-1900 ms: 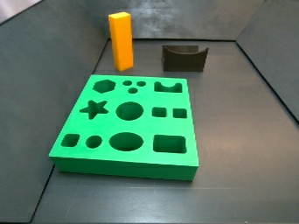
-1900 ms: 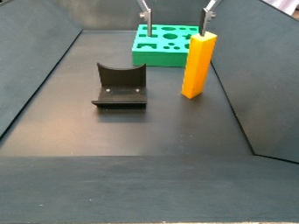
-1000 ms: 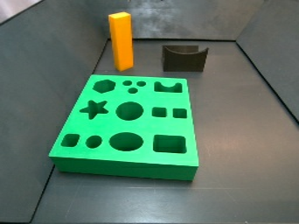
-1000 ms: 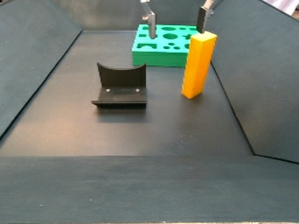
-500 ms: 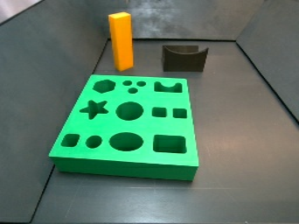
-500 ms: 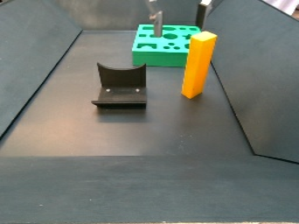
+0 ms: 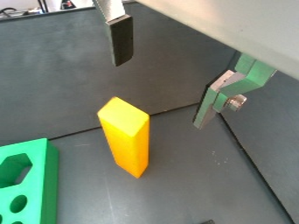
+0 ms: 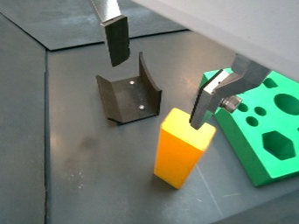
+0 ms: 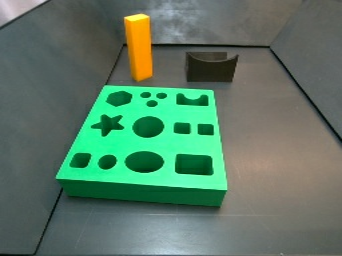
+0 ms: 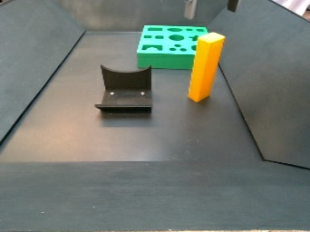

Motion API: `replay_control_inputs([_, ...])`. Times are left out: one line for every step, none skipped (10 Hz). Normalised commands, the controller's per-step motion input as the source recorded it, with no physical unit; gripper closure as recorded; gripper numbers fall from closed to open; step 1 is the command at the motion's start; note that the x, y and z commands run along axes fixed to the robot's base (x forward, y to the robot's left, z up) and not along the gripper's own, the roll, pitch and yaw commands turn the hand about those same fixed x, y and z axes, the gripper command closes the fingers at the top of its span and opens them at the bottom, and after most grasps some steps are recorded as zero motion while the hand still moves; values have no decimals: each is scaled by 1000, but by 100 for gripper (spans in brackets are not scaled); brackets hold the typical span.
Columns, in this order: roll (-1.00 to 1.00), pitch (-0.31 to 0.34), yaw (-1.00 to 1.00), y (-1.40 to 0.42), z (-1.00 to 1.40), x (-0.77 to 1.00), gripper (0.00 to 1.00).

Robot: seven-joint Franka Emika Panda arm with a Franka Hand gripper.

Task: Pick up the rectangle object. Move up. Move to above the board. Insert the rectangle object.
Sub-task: Pick up the rectangle object.

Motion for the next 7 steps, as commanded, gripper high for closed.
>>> replay_control_inputs([0, -60, 126, -91, -91, -86, 0])
replay_control_inputs([0, -80, 129, -100, -274, -106, 0])
replay_control_inputs([0, -46, 140, -154, -303, 0, 0])
replay_control_inputs([0, -29, 131, -197, -211, -37, 0])
replay_control_inputs([0, 0, 177, -289, -37, 0, 0])
replay_control_inputs([23, 0, 174, -274, 0, 0, 0])
replay_control_inputs([11, 0, 163, -223, 0, -11, 0])
